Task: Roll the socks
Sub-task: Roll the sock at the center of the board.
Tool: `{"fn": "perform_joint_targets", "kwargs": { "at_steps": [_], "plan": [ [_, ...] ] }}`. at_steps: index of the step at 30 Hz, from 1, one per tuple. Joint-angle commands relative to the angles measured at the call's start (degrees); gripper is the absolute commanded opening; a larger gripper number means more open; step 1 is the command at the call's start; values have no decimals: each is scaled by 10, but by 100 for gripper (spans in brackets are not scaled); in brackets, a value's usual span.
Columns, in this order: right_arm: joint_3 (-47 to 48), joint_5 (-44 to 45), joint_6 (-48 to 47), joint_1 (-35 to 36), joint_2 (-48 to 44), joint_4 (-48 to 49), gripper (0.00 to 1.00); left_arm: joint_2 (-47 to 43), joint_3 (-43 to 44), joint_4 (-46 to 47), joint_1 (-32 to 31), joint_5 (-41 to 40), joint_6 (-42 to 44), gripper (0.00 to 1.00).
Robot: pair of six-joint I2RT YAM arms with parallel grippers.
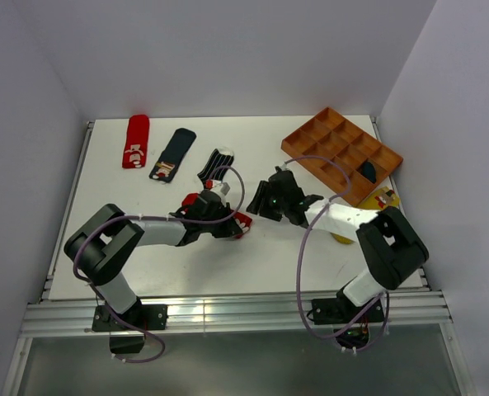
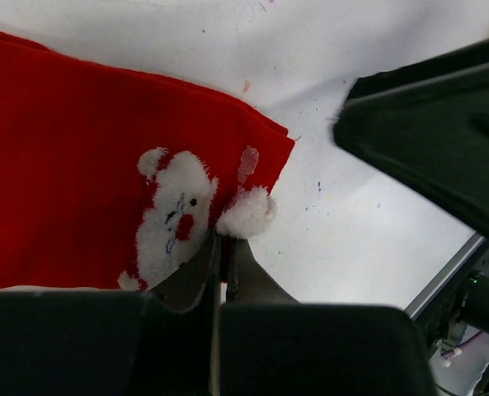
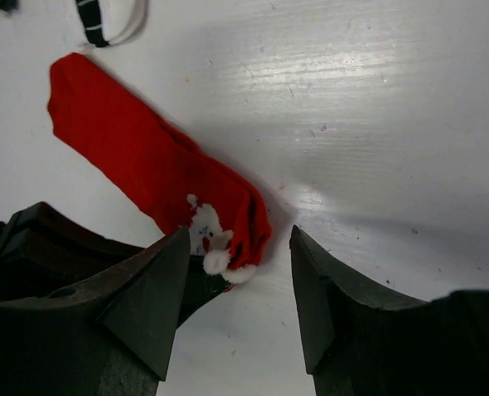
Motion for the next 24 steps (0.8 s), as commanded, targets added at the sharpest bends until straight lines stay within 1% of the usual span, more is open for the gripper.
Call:
{"fn": "perform_joint_targets", "kwargs": {
  "at_steps": [1,7,10,11,13,14,17,19,24],
  "plan": [
    [42,5,15,15,32,-31,59,-15,-14,29,6,20,-17,0],
    [66,10,26,36,71,-67,58,-13,-23,52,12,33,-28,0],
    [69,10,33,43,77,-72,55,-9,-24,60,14,42,-31,0],
    [72,14,35,45,79,-75,52,-8,-24,63,15,42,-32,0],
    [82,17,35,48,82,-88,52,-5,-25,70,15,46,-33,0],
    [84,20,35,49,82,-92,48,-6,-26,71,16,49,-33,0],
    [93,23,38,50,87,-104,43,-5,-29,75,17,53,-33,0],
    [103,30,36,50,90,-113,42,-6,-30,79,17,56,-33,0],
    [130,38,38,50,104,-138,27,-6,-32,86,18,61,-33,0]
  ]
}}
